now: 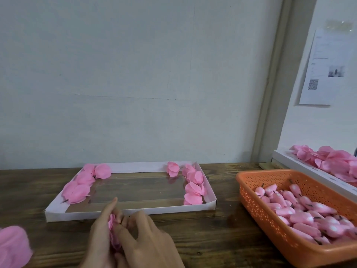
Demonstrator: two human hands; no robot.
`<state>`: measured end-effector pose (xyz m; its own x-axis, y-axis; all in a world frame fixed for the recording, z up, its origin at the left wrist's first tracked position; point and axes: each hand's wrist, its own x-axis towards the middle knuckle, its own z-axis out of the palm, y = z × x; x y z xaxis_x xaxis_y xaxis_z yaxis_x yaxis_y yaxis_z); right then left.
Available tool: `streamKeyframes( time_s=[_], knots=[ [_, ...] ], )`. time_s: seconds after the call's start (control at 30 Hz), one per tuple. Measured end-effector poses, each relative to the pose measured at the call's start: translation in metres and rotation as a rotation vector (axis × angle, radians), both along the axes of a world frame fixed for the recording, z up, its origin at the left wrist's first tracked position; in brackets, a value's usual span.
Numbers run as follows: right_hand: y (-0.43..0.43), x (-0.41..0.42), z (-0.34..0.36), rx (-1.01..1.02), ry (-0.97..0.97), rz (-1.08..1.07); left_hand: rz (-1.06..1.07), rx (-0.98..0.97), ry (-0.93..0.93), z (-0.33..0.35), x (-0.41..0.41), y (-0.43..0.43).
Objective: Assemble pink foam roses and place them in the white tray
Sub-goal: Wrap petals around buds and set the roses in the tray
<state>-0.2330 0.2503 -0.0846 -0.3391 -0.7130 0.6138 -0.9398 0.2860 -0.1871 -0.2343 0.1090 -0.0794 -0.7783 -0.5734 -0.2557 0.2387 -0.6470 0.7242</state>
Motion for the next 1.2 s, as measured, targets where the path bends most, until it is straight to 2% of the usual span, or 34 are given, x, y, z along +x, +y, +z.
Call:
streamKeyframes(
  time_s=[0.03, 0.07, 0.13, 0.23, 0.3, 0.4, 0.53, 0.67, 0.83, 0.97, 1.2],
  knots=[
    [-0.001, -0.003, -0.001, 0.010, -0.052, 0.031, -0.025, 0.002, 0.013, 0.000, 0.002, 0.000],
    [-0.006, -0.003, 0.003, 0.049, -0.016, -0.021, -0.044, 0.009, 0.024, 0.001, 0.004, -0.001],
    [-0.004, -0.003, 0.009, 0.104, -0.119, -0.084, -0.063, 0.030, 0.049, 0.000, 0.007, -0.004],
    [-0.010, 0.003, 0.016, -0.067, -0.374, -0.061, -0.069, 0.041, 0.060, 0.000, 0.005, -0.003],
    [-0.012, 0.000, 0.019, -0.015, -0.561, -0.033, -0.035, 0.005, 0.061, -0.003, 0.003, -0.004],
    [-0.014, -0.003, 0.018, -0.069, -0.642, -0.097, -0.042, -0.018, 0.051, -0.005, 0.002, -0.004],
    [-0.011, -0.007, 0.019, -0.021, -0.704, -0.101, -0.079, -0.118, 0.014, -0.006, 0.002, -0.004],
    [-0.008, -0.012, 0.023, -0.107, -0.869, -0.085, -0.120, -0.081, 0.031, -0.007, 0.003, -0.005],
    [-0.008, -0.017, 0.023, -0.090, -0.863, -0.024, -0.060, 0.078, 0.124, -0.009, 0.003, -0.007],
    [-0.007, -0.019, 0.025, -0.097, -0.910, -0.002, 0.032, 0.123, 0.087, -0.007, 0.001, -0.010],
    [-0.007, -0.018, 0.024, -0.103, -0.830, -0.024, -0.105, 0.075, 0.065, -0.001, 0.005, -0.007]
  ],
)
